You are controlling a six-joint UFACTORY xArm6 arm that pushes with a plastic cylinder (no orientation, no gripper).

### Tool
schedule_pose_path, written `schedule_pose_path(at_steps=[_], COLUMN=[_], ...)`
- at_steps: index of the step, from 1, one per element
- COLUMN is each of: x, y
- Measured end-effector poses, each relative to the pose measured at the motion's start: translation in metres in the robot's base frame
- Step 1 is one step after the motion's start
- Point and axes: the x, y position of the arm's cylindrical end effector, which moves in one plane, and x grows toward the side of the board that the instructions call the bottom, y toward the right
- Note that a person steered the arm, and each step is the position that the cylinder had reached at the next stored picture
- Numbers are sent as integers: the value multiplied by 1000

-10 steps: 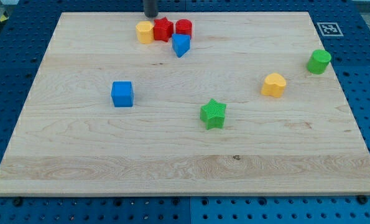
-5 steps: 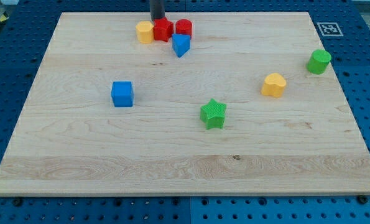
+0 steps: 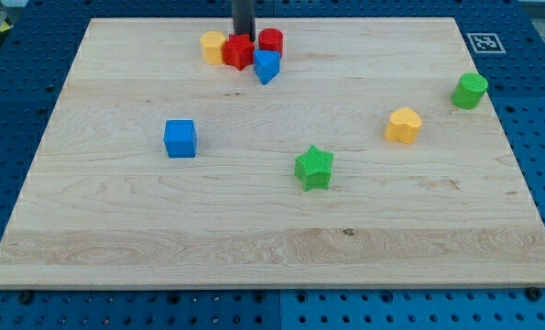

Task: Slightly move the red star diagonally left to the blue triangle

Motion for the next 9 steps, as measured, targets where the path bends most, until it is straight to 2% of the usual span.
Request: schedule_pose_path(at_steps=[1,2,9], x=[-9,-46,-50], y=[12,19,-31])
